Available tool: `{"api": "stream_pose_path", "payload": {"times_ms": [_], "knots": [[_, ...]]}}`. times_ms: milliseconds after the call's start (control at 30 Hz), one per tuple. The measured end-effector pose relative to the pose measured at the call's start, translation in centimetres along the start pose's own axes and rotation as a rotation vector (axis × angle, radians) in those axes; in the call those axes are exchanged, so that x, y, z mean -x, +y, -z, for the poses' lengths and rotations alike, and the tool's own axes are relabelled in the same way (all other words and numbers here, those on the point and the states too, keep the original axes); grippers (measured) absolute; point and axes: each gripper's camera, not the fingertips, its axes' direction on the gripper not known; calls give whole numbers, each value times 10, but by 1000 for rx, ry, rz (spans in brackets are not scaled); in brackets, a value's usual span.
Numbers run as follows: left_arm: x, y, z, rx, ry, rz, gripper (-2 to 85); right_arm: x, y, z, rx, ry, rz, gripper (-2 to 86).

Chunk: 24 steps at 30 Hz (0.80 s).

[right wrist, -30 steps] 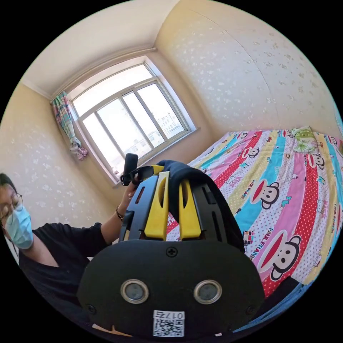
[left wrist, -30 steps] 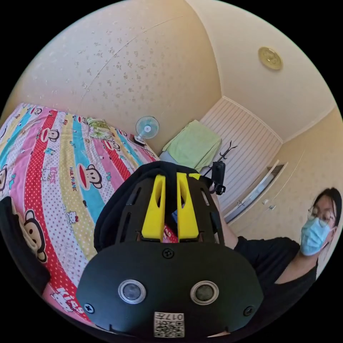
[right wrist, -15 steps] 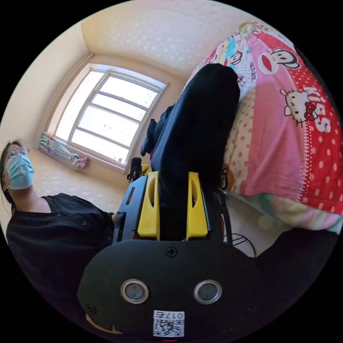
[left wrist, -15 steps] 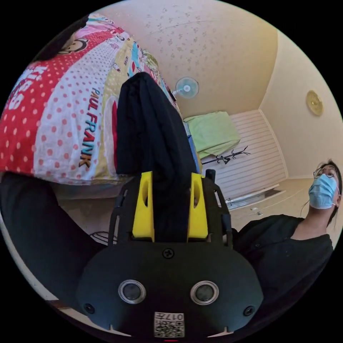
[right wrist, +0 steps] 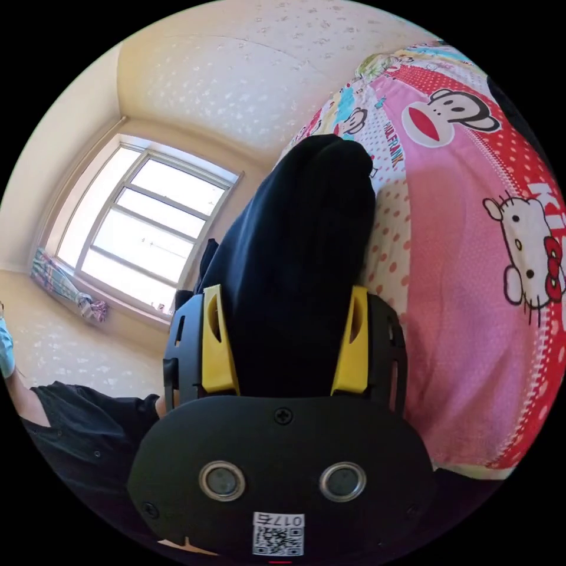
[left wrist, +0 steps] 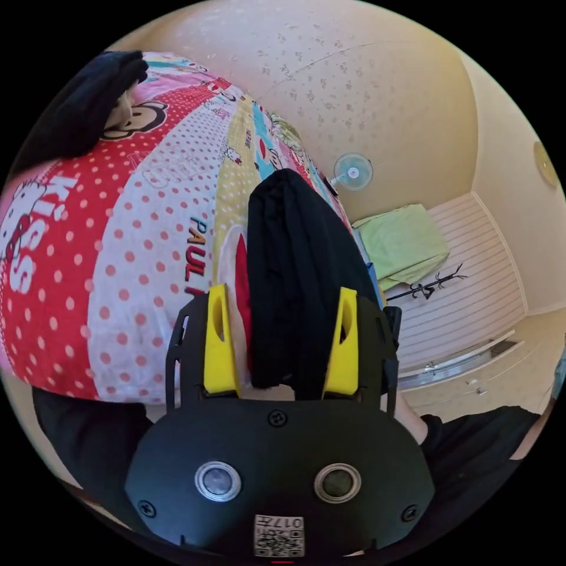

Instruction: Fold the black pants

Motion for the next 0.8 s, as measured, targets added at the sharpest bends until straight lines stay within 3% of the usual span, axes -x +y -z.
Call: {"api": "stream_pose_path", "payload": {"times_ms": [133,333,500,633,800], "knots": [[17,43,-6,-97,201,151,160,-3,18,3,-35,-104,-54,254],[-11,62,24,3,148,163,110,-3,41,16,122,-303,-118,182],[-73,69,41,18,163,69,95,2,75,63,11,-531,-113,147],[-144,43,9,53,258,-71,94,10,59,123,-76,-535,-6,142],[-239,-18,-80,145,423,-262,100,40,9,256,-227,-265,166,147]]}}
